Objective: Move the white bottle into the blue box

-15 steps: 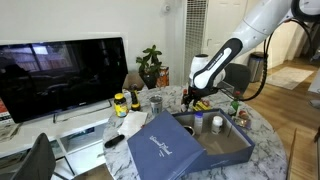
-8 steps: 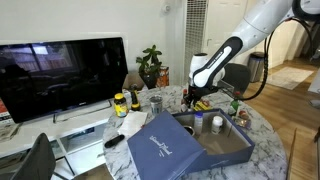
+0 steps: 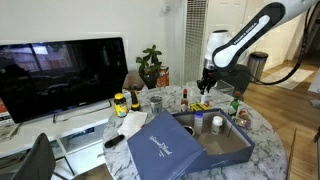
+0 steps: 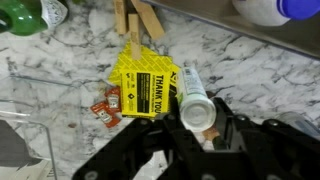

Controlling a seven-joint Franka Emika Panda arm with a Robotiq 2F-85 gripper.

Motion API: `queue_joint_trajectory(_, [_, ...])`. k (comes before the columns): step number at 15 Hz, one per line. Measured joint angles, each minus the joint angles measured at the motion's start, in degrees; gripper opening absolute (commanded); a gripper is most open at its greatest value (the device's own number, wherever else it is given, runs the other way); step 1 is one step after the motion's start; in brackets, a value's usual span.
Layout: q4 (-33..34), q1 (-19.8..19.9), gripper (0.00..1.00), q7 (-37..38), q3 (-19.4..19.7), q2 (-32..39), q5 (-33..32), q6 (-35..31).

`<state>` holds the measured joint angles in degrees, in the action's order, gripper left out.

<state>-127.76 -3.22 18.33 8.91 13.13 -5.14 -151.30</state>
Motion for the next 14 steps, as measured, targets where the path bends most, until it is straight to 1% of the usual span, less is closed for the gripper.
queue_joint_trajectory(2, [-5.0, 0.1, 0.13, -0.3, 0.0, -6.5, -2.4, 1.1])
queue_joint_trajectory(3, [-7.4, 0.2, 0.13, -1.1, -0.4, -9.8, -3.0, 3.0])
queue_joint_trajectory(6, [-14.3, 0.2, 0.13, -5.4, -3.8, -19.4, -2.9, 11.0])
queue_joint_trajectory(8, [-18.9, 0.0, 0.13, -8.2, -6.5, -25.3, -2.0, 14.1])
queue_joint_trajectory(9, [-20.8, -0.4, 0.13, -10.1, -7.7, -27.6, -1.4, 14.4])
queue_joint_trajectory(11, [-22.5, -1.7, 0.13, -13.5, -10.0, -29.2, 0.2, 13.4])
queue_joint_trajectory(14, [-21.7, -4.8, 0.13, -20.6, -11.2, -25.9, 5.6, 10.3])
